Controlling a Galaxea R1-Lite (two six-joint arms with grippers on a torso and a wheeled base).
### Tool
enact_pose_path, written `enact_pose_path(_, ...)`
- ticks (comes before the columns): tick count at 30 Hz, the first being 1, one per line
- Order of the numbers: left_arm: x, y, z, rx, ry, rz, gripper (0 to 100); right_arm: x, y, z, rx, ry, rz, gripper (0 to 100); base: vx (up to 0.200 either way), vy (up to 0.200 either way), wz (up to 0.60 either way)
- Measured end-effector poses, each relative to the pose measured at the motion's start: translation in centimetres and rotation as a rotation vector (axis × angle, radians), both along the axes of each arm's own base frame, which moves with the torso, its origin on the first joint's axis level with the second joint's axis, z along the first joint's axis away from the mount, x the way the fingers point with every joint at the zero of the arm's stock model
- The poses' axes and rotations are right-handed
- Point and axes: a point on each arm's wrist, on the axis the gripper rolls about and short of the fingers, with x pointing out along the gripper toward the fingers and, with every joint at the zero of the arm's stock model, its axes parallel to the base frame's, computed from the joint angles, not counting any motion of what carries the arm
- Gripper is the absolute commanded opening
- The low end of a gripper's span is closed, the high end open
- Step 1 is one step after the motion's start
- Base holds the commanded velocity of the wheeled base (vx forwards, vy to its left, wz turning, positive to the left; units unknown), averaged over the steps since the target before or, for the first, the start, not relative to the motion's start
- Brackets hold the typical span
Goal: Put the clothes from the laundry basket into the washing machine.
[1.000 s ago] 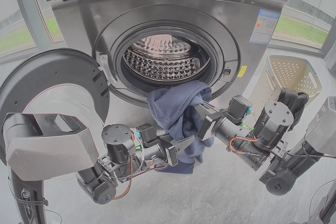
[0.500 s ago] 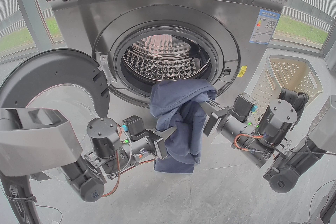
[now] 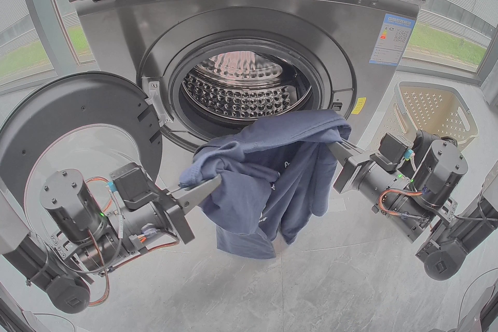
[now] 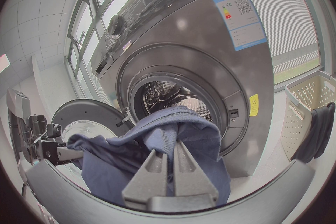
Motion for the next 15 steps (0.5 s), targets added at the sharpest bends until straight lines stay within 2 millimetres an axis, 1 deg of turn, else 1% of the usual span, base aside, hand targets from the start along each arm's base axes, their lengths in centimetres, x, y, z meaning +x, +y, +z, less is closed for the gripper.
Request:
enact_pose_path(3, 0.3, 1.3, 0.5, -0.009, -0.017, 0.045, 0, 0.2, -0.7, 0.2, 0.004, -0.005, -0.023, 0, 0.000, 0.000, 0.00)
enact_pose_path(9, 1.7, 4.1, 1.2, -0.017, -0.045, 0.140, 0, 0.9, -2.4, 0.7, 0.010, -0.019, -0.083, 0, 0.000, 0.000, 0.00)
enact_pose_path(15, 2.7, 5.9, 1.6, -0.020, -0.065, 0.206, 0, 1.4, -4.1, 1.3, 0.010, -0.045, -0.115, 0, 0.000, 0.000, 0.00)
